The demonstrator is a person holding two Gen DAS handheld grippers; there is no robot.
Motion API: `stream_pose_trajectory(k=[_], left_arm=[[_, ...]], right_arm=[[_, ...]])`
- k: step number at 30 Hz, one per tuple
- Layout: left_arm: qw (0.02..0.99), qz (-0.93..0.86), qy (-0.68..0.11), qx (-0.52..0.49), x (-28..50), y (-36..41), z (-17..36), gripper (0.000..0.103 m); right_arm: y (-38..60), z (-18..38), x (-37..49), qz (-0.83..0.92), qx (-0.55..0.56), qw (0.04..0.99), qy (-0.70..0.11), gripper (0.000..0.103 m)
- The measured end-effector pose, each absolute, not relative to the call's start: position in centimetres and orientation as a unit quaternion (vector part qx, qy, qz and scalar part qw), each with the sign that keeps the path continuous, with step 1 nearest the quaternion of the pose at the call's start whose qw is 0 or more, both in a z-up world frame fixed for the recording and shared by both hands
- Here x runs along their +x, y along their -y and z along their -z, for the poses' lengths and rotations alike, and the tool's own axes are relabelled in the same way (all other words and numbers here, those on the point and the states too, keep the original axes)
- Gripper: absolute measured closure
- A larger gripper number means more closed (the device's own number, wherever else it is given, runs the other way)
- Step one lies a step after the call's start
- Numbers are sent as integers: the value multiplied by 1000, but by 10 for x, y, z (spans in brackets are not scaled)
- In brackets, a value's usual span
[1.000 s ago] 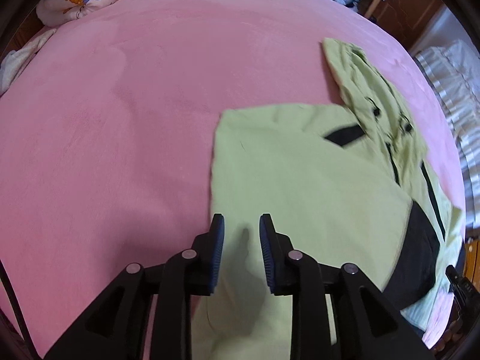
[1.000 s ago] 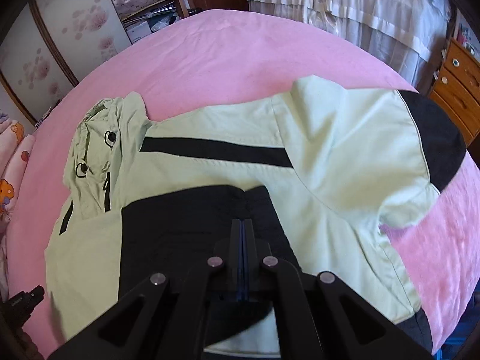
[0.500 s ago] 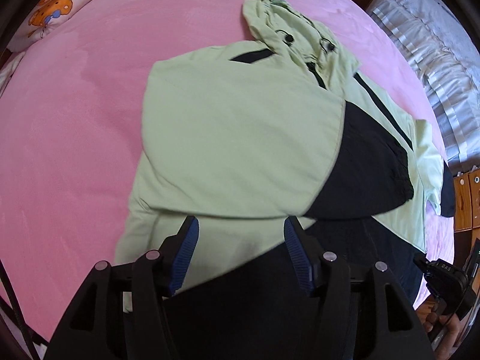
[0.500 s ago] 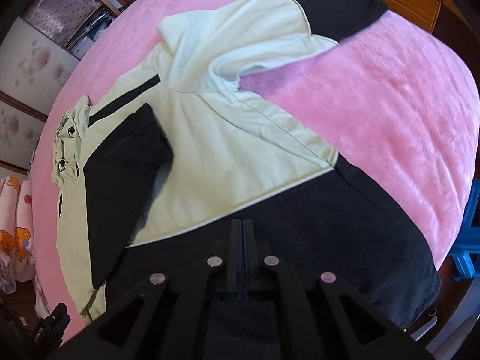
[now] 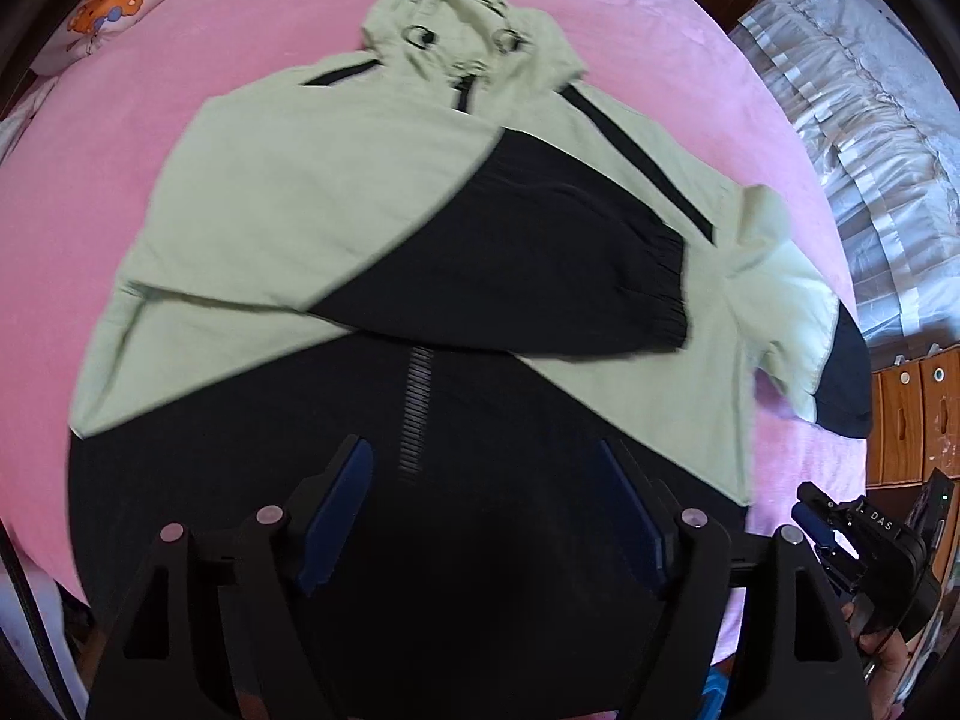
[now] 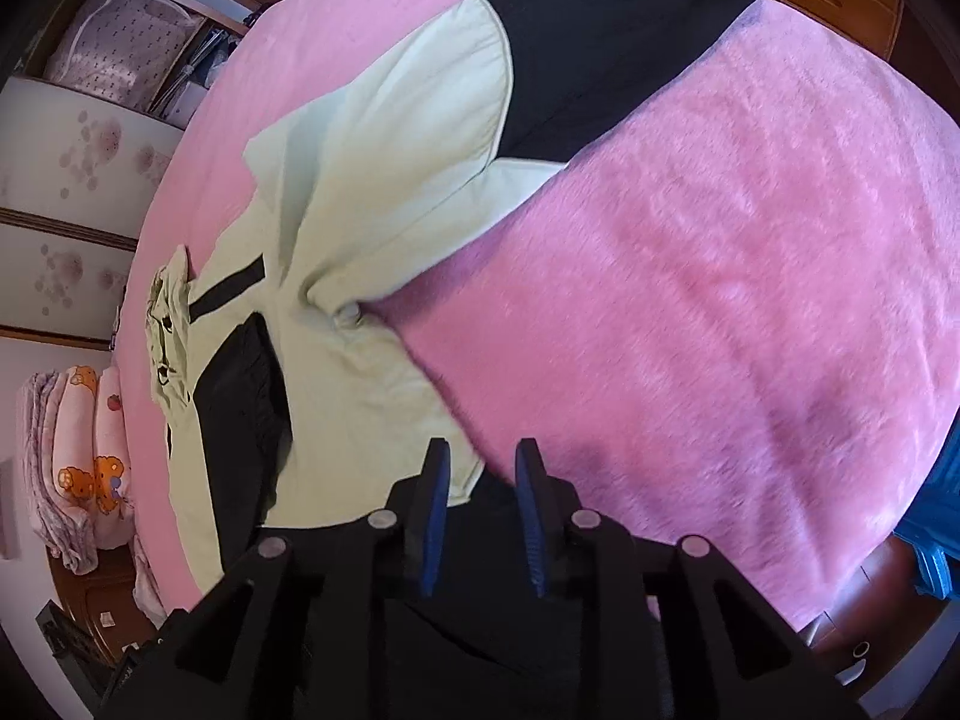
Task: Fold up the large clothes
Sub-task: 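Move the right gripper to the other black sleeve cuff and grasp it, then lift the black cuff with the right gripper and fold it across the jacket front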
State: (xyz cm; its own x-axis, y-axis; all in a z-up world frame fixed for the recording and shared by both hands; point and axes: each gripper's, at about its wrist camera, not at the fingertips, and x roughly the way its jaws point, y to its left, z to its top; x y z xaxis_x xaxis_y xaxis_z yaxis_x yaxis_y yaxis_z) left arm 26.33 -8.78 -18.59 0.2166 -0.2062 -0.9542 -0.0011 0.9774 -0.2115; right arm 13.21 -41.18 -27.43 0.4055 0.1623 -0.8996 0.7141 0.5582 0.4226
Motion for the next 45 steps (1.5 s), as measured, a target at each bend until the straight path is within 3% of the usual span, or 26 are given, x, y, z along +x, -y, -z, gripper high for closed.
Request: stream_pose_trajectory(k=[9, 16, 23, 36, 38, 42, 45], left_arm=[[752, 130, -646, -37, 252, 218, 182, 24], [747, 159, -645, -21, 258, 282, 180, 21], [743, 156, -651, -8, 272, 318, 194, 21], [747, 143, -650, -2, 296, 330, 202, 21], [748, 144, -648, -4, 297, 328, 202, 21], [750, 140, -646, -14, 298, 318, 203, 21], [750, 137, -647, -31, 296, 308, 200, 21]], right_arm=[[511, 265, 113, 195, 453, 713, -497, 69], [596, 272, 96, 239, 497, 706, -444, 69], [654, 292, 95, 274, 558, 682, -384, 69], [713, 323, 127, 303, 559, 709, -305, 69], [718, 326, 134, 311, 555, 709, -305, 74], [718, 323, 142, 315, 544, 715, -305, 92], [714, 318, 141, 317, 545, 720, -290, 93]])
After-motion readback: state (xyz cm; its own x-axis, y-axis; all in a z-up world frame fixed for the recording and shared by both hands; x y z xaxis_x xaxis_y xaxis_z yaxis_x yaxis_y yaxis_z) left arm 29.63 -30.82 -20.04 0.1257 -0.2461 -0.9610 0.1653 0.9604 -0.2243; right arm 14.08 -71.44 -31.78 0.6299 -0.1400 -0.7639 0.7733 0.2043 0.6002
